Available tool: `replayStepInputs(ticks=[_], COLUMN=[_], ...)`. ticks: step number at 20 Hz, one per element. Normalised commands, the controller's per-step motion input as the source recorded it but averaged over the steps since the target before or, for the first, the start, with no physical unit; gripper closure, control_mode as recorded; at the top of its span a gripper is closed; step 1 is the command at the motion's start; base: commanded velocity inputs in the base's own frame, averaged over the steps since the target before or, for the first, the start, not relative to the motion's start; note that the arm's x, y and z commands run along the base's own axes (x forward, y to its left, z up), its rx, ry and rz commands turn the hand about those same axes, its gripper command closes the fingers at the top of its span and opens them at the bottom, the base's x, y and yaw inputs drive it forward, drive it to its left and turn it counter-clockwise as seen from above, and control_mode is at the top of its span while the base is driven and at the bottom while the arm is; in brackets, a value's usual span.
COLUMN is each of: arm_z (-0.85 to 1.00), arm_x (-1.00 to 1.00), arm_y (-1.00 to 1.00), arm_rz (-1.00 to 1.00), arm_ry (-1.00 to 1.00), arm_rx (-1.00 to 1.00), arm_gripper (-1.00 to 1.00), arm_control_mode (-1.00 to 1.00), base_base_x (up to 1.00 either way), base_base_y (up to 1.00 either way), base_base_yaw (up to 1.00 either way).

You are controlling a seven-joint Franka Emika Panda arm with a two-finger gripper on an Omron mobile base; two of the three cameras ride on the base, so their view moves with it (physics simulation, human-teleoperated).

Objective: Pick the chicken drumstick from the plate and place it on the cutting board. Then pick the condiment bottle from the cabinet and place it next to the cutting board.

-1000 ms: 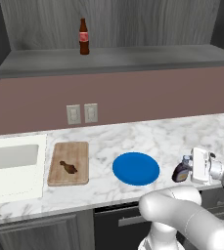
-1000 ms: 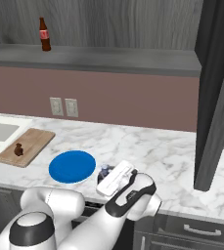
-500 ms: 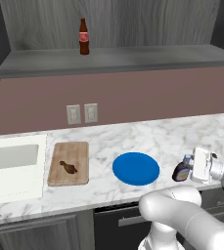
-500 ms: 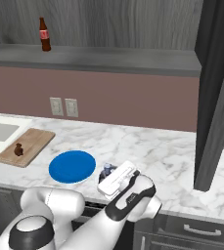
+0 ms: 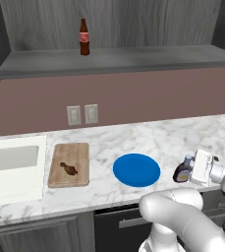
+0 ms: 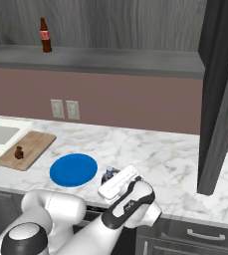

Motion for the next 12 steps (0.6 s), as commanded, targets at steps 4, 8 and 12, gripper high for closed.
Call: replayStepInputs(ticks=[4, 8, 12], arm_z=[-0.06, -0.06, -0.07], arm_x=[0.0, 0.0, 0.0], arm_y=[0.14, 0.18, 0.16], arm_rz=[-0.04, -0.02, 0.0], arm_ry=[0.0, 0.0, 0.0], arm_rx=[0.0, 0.0, 0.0], arm_gripper=[1.0, 1.0, 1.0], arm_control_mode=[-1.0, -1.0, -1.0], base_base_x=[0.0, 0.0, 0.0], base_base_y=[0.0, 0.0, 0.0], base_base_yaw=[0.0, 0.0, 0.0])
